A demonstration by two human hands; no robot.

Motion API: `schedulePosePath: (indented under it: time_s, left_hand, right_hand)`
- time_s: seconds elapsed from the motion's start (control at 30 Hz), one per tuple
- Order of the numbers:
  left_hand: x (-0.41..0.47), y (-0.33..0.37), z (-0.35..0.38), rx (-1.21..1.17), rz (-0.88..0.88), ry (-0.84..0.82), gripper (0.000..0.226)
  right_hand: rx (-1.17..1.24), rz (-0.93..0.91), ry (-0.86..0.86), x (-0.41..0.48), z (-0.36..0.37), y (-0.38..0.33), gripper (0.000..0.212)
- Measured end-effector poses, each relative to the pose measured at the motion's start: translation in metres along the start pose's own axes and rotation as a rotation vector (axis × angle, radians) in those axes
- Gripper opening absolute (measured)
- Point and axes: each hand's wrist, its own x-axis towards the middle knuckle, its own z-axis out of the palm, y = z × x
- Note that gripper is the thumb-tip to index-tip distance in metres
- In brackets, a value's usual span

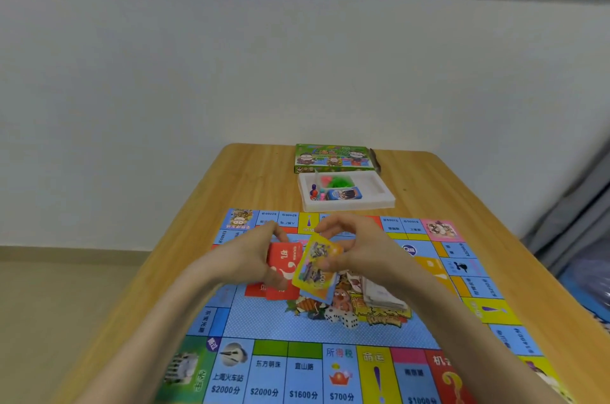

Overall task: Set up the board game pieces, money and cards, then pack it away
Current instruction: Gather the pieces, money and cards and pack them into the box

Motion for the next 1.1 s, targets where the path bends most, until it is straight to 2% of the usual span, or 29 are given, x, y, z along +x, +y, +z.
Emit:
schedulePosePath:
  time_s: [0.1,0.17,0.23,0.37,0.43,0.5,0.6,0.7,0.83,0.9,1.0,1.07,1.1]
  left_hand:
    - [0.007,0.017,0.008,0.052,0.088,0.001,0.053]
    - [0.009,0.028,0.012,0.007,0.125,0.000,0.053]
    - [0.006,0.035,0.009,-0.145,0.165,-0.025,0.051]
    - [0.004,0.038,0.008,-0.690,0.191,-0.143,0.046]
    - [0.011,0.042,0.022,-0.761,0.140,-0.218,0.049]
    - [0.022,0.050,0.038,-0.886,0.073,-0.227,0.051]
    - [0.036,0.060,0.051,-1.165,0.013,-0.167,0.036]
    - [0.047,0.063,0.059,-1.244,-0.019,-0.134,0.019]
    - [0.051,0.067,0.064,-1.294,-0.024,-0.182,0.015]
    - [0.051,0.064,0.065,-1.344,-0.006,-0.191,0.014]
    - [0.048,0.060,0.064,-1.300,0.026,-0.244,0.018]
    - [0.048,0.057,0.063,-1.284,-0.003,-0.250,0.007]
    - [0.048,0.055,0.063,-1.276,-0.008,-0.246,0.010]
  right_hand:
    - [-0.210,0.011,0.001,0.007,0.003,-0.004,0.041]
    - [-0.256,0.044,-0.026,0.008,-0.002,-0.005,0.040]
    - [-0.200,0.051,-0.036,0.005,-0.013,-0.005,0.030]
    - [-0.008,0.044,0.006,0.001,-0.036,-0.005,0.019]
    - [-0.007,0.042,0.006,0.002,-0.037,-0.005,0.020]
    - [-0.065,0.008,0.024,0.003,-0.031,-0.005,0.022]
    - [-0.346,-0.127,0.176,0.005,-0.023,-0.001,0.036]
    - [-0.634,-0.304,0.275,0.005,-0.020,0.003,0.058]
    - [-0.765,-0.322,0.030,0.004,-0.023,0.010,0.100]
    - [-0.817,-0.300,-0.021,0.006,-0.023,0.013,0.112]
    - [-0.732,-0.338,-0.006,0.008,-0.021,0.013,0.104]
    - [-0.724,-0.411,-0.012,0.008,-0.018,0.012,0.096]
    - [-0.741,-0.440,-0.019,0.008,-0.018,0.011,0.094]
